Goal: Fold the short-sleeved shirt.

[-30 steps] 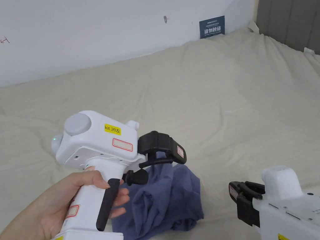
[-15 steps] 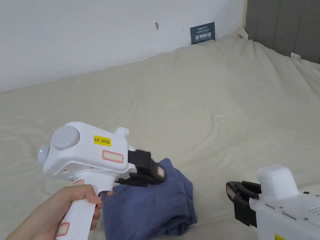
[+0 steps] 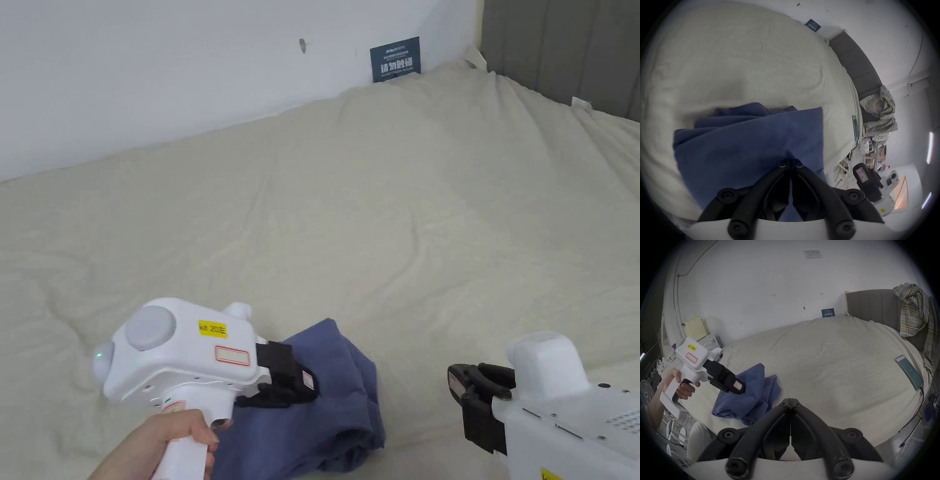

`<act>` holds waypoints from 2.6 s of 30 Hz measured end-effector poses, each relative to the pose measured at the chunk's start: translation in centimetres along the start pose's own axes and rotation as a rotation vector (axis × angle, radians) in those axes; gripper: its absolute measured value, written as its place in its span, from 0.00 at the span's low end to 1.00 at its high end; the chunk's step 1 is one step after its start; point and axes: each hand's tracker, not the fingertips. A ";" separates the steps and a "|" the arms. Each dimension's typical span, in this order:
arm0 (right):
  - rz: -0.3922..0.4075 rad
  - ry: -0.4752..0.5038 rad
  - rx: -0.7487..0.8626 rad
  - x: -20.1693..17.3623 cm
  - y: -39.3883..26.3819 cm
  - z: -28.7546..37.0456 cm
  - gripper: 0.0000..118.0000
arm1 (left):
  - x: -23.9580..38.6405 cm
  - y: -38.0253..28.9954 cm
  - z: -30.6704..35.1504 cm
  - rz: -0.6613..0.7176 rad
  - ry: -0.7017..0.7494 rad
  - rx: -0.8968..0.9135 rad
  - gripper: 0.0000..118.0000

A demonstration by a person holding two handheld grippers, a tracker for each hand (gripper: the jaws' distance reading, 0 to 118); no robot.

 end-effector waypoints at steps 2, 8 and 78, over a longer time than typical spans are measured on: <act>0.002 -0.008 -0.003 0.2 0.0 0.0 0.00 | 1.3 0.1 -1.5 -0.013 0.011 -0.021 0.02; -0.016 -0.027 -0.008 1.2 -0.1 0.2 0.00 | 4.5 0.4 -4.9 -0.061 -0.079 -0.094 0.02; 0.233 -0.143 0.377 -18.1 1.4 -8.1 0.00 | -20.5 -2.8 14.9 0.072 -0.009 0.156 0.27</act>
